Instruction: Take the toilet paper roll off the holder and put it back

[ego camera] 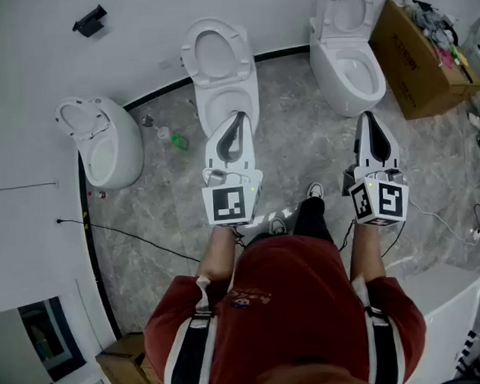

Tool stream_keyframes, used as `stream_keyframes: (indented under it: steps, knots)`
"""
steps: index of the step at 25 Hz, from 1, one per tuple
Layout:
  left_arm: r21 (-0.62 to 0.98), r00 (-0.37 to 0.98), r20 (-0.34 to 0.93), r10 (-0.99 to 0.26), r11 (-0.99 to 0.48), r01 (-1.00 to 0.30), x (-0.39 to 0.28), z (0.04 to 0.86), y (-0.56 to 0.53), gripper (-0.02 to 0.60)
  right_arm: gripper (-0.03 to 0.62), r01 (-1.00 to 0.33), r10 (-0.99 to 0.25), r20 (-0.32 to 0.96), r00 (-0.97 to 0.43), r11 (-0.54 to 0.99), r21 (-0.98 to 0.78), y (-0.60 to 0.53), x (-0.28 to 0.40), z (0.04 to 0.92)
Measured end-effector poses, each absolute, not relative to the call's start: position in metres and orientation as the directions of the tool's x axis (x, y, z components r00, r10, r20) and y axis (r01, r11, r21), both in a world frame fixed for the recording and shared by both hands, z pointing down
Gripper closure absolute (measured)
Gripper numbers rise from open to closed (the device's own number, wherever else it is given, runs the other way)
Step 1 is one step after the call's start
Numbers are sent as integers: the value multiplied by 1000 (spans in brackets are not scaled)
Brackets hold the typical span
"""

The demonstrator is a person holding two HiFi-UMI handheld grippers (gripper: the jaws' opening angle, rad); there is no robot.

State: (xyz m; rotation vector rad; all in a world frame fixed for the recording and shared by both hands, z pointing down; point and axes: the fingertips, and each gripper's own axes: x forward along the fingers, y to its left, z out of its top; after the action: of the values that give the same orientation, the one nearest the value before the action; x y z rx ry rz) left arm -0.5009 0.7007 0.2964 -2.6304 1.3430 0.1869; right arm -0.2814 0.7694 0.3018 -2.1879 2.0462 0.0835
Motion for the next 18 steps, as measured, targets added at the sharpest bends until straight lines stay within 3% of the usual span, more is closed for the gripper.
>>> stream_keyframes:
  steps: [18]
  knots:
    - [-93, 591, -161, -790, -584, -806, -452, 301, 655, 567, 585, -993, -989, -127, 82, -70, -92, 724, -237, 309]
